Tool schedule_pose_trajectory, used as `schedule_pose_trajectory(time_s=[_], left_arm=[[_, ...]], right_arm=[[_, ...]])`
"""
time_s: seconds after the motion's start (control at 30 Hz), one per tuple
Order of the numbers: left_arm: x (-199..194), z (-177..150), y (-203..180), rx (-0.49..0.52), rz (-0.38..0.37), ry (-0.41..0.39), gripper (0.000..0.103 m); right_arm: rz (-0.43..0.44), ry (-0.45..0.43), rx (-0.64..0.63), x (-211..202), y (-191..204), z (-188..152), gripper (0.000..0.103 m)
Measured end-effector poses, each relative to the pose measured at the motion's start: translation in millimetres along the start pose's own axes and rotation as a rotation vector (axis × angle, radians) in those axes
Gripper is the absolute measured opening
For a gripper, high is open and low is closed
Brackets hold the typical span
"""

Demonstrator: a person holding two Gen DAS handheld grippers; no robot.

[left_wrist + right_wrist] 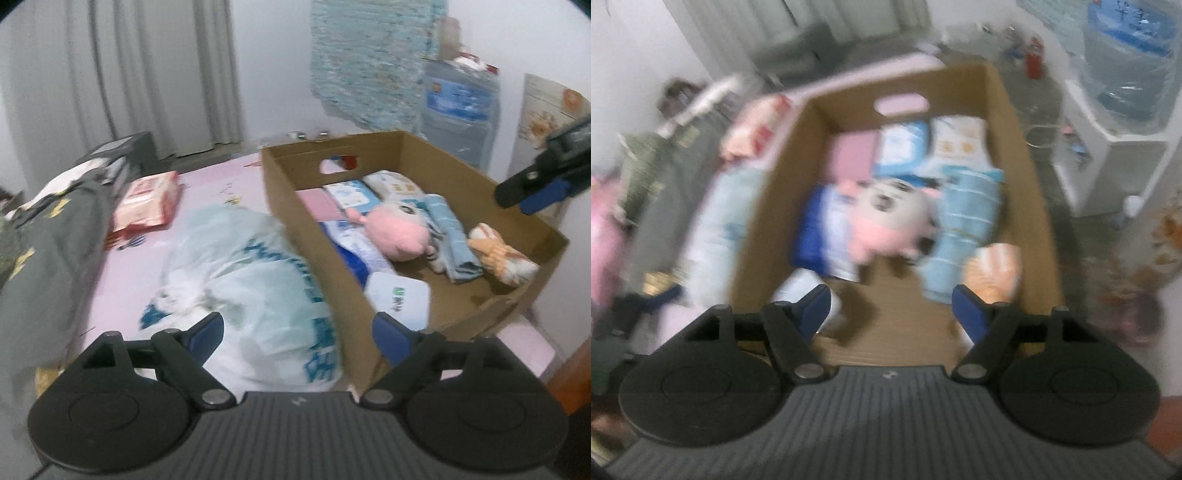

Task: Organize soft objects
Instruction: 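Carry the towel roll into the cardboard box and open the right tool, then move the right tool back over the bed toward the gold tea box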

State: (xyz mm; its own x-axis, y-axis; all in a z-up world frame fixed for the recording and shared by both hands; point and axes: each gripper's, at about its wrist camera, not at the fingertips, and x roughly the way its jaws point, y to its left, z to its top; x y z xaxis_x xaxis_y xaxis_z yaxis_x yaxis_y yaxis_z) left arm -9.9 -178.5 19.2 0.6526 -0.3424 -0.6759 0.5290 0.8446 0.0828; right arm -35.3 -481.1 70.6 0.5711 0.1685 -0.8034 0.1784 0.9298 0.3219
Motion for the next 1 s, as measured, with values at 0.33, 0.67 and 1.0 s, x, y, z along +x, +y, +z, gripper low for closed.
schedule_pose_trajectory(time_s=[0.33,0.67,1.0], left_arm=[[-18.5,-8.8,37.5,-0.102,0.083,0.010,0.089],[-26.8,-21.0,66.9,-0.152,0.150,0.027,0.089],[-30.2,-35.0,93.8,-0.193,0.204,0.047,0.091]], right_arm=[[0.194,-0.036,0.006,-6.2,52.8,-14.1,0.075],[0.291,-0.009,-0.050,7.2,102.2,-15.0,0.075],[0.370,0.028,-0.095,34.0,150.9,-15.0,0.075]])
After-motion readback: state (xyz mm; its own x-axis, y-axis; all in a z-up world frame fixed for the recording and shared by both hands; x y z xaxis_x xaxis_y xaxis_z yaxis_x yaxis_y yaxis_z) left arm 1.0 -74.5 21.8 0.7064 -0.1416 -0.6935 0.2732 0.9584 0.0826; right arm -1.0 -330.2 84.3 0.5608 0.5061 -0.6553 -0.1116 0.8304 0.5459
